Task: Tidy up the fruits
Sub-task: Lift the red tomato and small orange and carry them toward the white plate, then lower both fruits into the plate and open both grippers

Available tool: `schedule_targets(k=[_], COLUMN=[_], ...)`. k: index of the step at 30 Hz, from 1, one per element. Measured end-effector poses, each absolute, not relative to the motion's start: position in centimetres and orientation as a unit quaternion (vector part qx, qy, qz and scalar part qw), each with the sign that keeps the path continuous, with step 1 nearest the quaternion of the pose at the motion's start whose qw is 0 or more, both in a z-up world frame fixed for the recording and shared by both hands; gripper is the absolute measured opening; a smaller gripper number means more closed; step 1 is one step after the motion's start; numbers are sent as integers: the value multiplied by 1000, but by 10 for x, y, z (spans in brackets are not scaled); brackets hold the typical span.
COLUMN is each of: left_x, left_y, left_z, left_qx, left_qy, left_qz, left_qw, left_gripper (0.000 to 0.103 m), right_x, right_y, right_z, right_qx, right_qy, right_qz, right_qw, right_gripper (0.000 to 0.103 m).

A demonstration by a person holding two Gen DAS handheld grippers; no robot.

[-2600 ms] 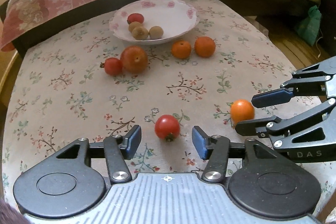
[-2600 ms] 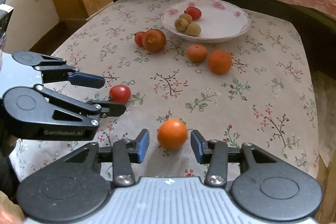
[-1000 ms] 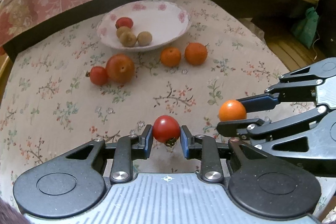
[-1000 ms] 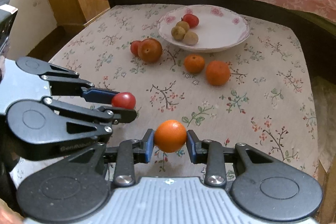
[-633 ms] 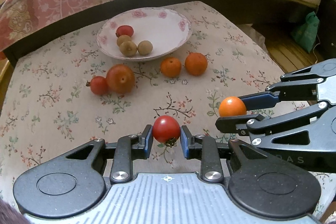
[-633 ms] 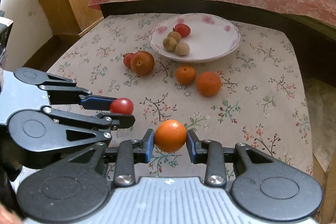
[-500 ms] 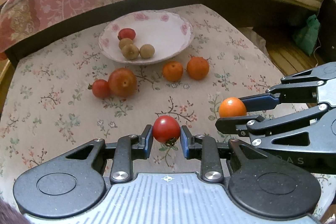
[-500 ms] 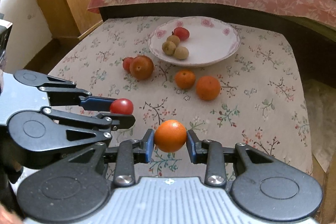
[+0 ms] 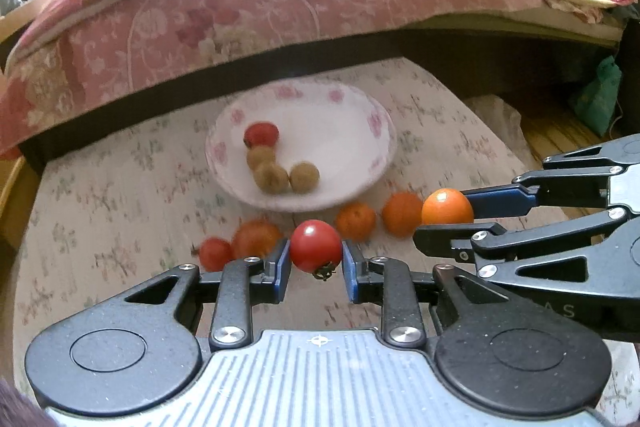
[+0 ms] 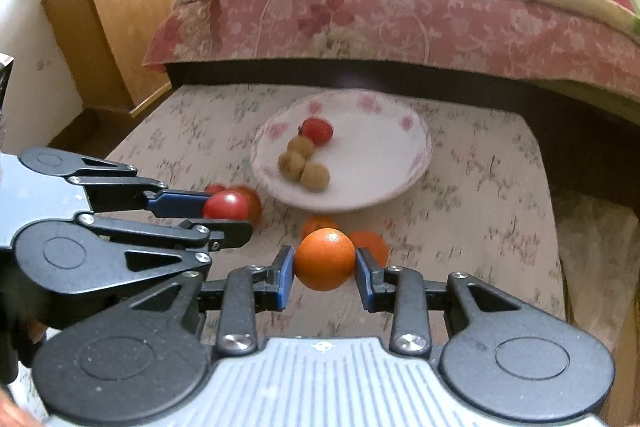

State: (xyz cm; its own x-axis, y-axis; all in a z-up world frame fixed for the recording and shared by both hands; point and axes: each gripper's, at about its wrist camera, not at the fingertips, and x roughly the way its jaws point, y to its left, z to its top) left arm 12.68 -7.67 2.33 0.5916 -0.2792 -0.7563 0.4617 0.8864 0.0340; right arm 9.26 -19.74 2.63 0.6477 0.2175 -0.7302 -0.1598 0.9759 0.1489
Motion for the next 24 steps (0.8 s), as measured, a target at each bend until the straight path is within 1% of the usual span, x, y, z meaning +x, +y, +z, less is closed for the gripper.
schedule_targets(k=[12,24], left_x=[179,214], left_y=[-79,-83], left_z=[23,10], left_qx=[102,101], left_qy=[395,402], left_qz=[-199,-197], left_qw=[891,888], left_gripper=[34,34], right_x=[148,184], right_y=[-207,-214], right_z=[25,9], right_qx=[22,24], right_qy=[386,392], right_qz=[109,113], right_qw=[916,912], right_gripper=[34,34])
